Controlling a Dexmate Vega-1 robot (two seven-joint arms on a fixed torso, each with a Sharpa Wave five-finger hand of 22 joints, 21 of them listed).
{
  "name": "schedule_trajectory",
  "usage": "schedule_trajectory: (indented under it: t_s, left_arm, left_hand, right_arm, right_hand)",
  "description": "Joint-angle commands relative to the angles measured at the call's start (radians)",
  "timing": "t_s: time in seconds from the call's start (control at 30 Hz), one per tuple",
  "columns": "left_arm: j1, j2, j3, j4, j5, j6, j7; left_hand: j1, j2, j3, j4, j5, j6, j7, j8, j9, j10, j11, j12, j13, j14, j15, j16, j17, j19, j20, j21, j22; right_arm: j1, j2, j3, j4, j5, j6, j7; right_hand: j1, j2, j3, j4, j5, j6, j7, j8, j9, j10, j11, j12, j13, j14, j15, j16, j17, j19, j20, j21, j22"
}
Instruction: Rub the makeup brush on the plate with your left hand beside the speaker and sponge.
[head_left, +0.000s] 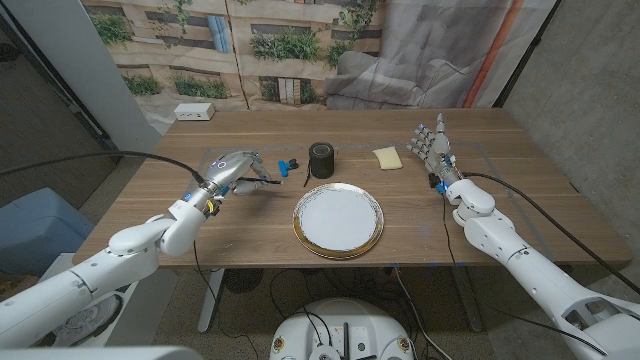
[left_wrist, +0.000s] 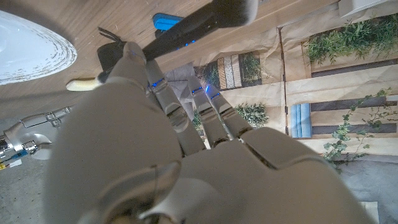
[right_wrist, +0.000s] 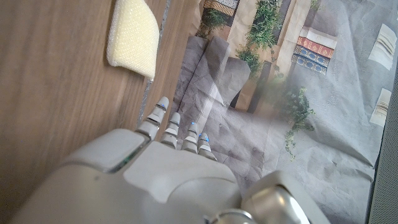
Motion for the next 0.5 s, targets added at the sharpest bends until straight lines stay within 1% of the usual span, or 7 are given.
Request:
schedule_trajectory:
  t_s: [0.03, 0.17, 0.3, 0.5]
  left_arm:
    - [0.005, 0.021, 0.019, 0.028, 0.011, 0.052, 0.001]
    - [0.014, 0.027, 0.023, 0.033, 0.004, 0.076, -0.002]
    - [0.011, 0.034, 0.034, 0.036, 0.016, 0.086, 0.002]
    - [0.004, 0.023, 0.054, 0.041, 0.026, 0.114, 0.006]
  left_hand:
    - [0.010, 0.003, -0.004, 0.001, 0.007, 0.006, -0.003, 0.006, 0.004, 0.010, 0.001, 0.008, 0.003, 0.008, -0.159, 0.005, 0.001, 0.002, -0.018, 0.000, 0.002]
    - [0.011, 0.003, -0.004, 0.001, 0.007, 0.006, -0.004, 0.006, 0.003, 0.010, 0.000, 0.008, 0.003, 0.009, -0.160, 0.004, 0.001, 0.002, -0.018, 0.000, 0.002]
    - [0.012, 0.002, -0.004, 0.000, 0.007, 0.006, -0.002, 0.006, 0.003, 0.010, 0.000, 0.008, 0.003, 0.007, -0.160, 0.003, 0.001, 0.001, -0.017, 0.000, 0.002]
    - [0.009, 0.002, -0.005, 0.002, 0.007, 0.002, -0.004, 0.004, 0.003, 0.011, 0.000, 0.008, 0.003, 0.008, -0.160, 0.004, 0.001, 0.001, -0.015, 0.000, 0.002]
  right_arm:
    - [0.000, 0.000, 0.000, 0.000, 0.000, 0.000, 0.000]
    - [0.000, 0.000, 0.000, 0.001, 0.000, 0.000, 0.000]
    - [0.000, 0.000, 0.000, 0.001, 0.000, 0.000, 0.000]
    - [0.000, 0.000, 0.000, 0.000, 0.000, 0.000, 0.000]
  right_hand:
    - [0.002, 0.101, 0.000, 0.005, 0.007, -0.008, 0.001, 0.005, 0.003, -0.008, 0.002, 0.007, 0.003, -0.001, 0.009, 0.003, 0.003, -0.002, 0.007, 0.005, 0.006]
    - [0.002, 0.101, 0.000, 0.005, 0.007, -0.009, 0.001, 0.005, 0.003, -0.008, 0.001, 0.007, 0.003, 0.000, 0.009, 0.003, 0.003, -0.002, 0.007, 0.005, 0.006]
    - [0.002, 0.101, 0.000, 0.005, 0.007, -0.008, 0.002, 0.005, 0.003, -0.008, 0.001, 0.007, 0.003, 0.000, 0.009, 0.003, 0.003, -0.002, 0.007, 0.005, 0.006]
    - [0.002, 0.101, 0.000, 0.005, 0.007, -0.009, 0.001, 0.005, 0.003, -0.008, 0.002, 0.007, 0.003, -0.001, 0.009, 0.003, 0.003, -0.002, 0.007, 0.005, 0.006]
